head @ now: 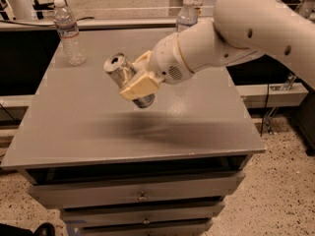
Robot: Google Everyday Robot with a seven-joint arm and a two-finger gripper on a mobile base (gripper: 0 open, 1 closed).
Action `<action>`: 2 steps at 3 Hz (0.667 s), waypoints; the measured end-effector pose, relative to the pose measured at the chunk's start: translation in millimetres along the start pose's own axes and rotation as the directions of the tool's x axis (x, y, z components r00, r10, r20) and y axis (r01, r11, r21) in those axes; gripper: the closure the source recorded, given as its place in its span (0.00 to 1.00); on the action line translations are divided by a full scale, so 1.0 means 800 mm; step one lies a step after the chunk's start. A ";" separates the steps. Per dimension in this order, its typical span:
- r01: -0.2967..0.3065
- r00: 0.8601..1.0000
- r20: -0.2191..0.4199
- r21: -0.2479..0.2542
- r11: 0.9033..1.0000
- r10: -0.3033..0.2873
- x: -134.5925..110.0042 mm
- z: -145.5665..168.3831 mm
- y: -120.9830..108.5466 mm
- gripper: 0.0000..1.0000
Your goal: Knock redbull can over
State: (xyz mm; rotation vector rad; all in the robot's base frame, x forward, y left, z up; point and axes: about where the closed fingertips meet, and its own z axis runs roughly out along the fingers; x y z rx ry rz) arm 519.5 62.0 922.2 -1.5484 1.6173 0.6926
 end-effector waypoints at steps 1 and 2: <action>-0.054 0.997 -0.060 -0.023 0.998 0.053 0.039 0.003 0.016 1.00; -0.103 0.991 -0.093 -0.029 0.994 0.100 0.066 0.010 0.028 0.83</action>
Offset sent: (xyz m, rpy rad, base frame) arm -0.0251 -0.0317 -0.0803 -0.1016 0.1784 -0.0774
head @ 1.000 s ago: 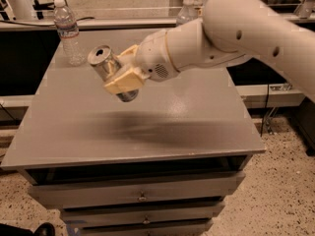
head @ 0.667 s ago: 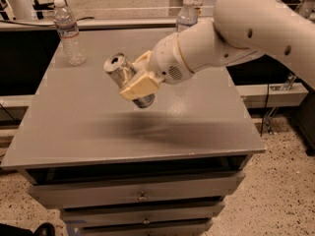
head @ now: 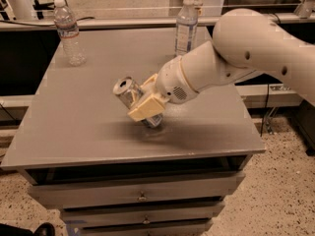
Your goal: Knock redbull can over
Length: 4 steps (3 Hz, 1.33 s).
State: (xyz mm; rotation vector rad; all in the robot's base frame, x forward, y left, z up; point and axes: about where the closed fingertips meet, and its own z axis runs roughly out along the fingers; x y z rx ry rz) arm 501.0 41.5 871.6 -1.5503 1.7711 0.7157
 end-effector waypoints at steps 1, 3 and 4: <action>-0.024 1.000 -0.008 -0.007 1.000 0.024 0.011 0.012 0.005 0.59; -0.033 0.999 -0.005 -0.013 0.999 0.033 0.011 0.028 0.006 0.14; -0.035 0.999 -0.004 -0.017 0.999 0.035 0.011 0.032 0.008 0.00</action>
Offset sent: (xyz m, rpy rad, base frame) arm 0.0007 0.0129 -0.0288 0.0034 0.0468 -0.0183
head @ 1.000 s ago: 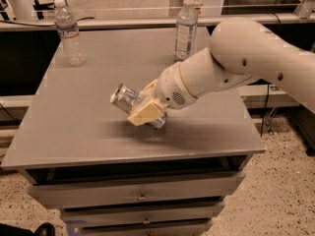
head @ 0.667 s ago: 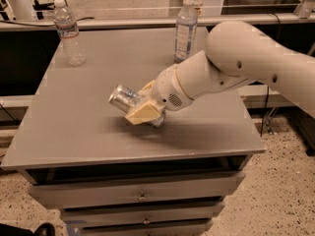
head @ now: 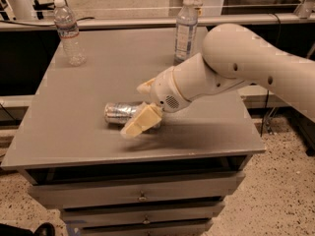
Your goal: Knock redbull can over
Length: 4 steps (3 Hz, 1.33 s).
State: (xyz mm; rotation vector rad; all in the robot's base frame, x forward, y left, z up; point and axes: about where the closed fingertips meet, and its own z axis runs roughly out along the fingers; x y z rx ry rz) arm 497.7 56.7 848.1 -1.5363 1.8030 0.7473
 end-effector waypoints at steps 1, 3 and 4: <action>0.000 1.000 0.001 0.000 1.000 0.000 0.000 0.001 0.000 0.00; -0.014 0.986 0.167 0.045 0.999 0.006 -0.020 -0.031 -0.008 0.00; -0.024 0.954 0.299 0.093 0.995 -0.005 -0.028 -0.084 -0.008 0.00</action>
Offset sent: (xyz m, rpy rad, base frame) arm 0.0074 -0.0074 0.0113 0.1066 -0.0146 -0.0458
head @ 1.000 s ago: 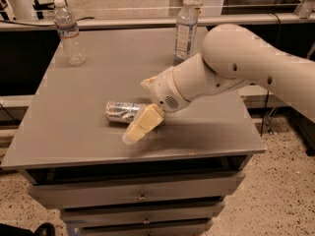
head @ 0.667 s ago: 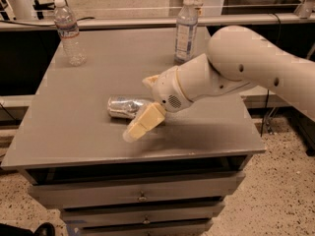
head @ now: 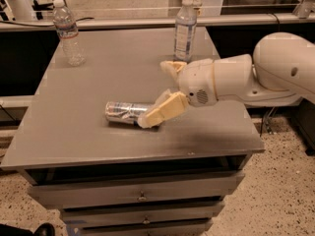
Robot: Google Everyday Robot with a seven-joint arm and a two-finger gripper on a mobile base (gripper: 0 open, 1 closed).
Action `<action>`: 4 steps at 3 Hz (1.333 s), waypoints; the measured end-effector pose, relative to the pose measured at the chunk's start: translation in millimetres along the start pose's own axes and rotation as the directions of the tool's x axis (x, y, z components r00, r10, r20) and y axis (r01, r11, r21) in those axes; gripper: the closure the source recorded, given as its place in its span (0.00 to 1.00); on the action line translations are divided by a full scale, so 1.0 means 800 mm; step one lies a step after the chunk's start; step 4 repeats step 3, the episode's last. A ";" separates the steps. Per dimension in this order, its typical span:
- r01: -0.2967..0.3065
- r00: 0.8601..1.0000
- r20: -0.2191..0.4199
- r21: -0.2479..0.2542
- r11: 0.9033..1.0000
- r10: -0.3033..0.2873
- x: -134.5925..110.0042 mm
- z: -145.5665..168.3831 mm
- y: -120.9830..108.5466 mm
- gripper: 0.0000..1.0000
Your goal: Knock redbull can over
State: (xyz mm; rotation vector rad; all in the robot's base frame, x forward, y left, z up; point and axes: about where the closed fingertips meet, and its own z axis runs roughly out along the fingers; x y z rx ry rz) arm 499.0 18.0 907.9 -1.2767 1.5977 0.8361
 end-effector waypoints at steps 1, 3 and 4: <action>-0.006 0.998 0.069 0.040 0.999 0.003 -0.002 -0.051 0.005 0.00; -0.023 0.991 0.131 0.110 0.994 0.009 0.008 -0.114 0.015 0.00; -0.023 0.991 0.131 0.110 0.994 0.009 0.008 -0.114 0.015 0.00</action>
Offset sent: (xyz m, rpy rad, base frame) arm -0.0537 -0.1416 0.0350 0.1982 -0.0833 -0.1882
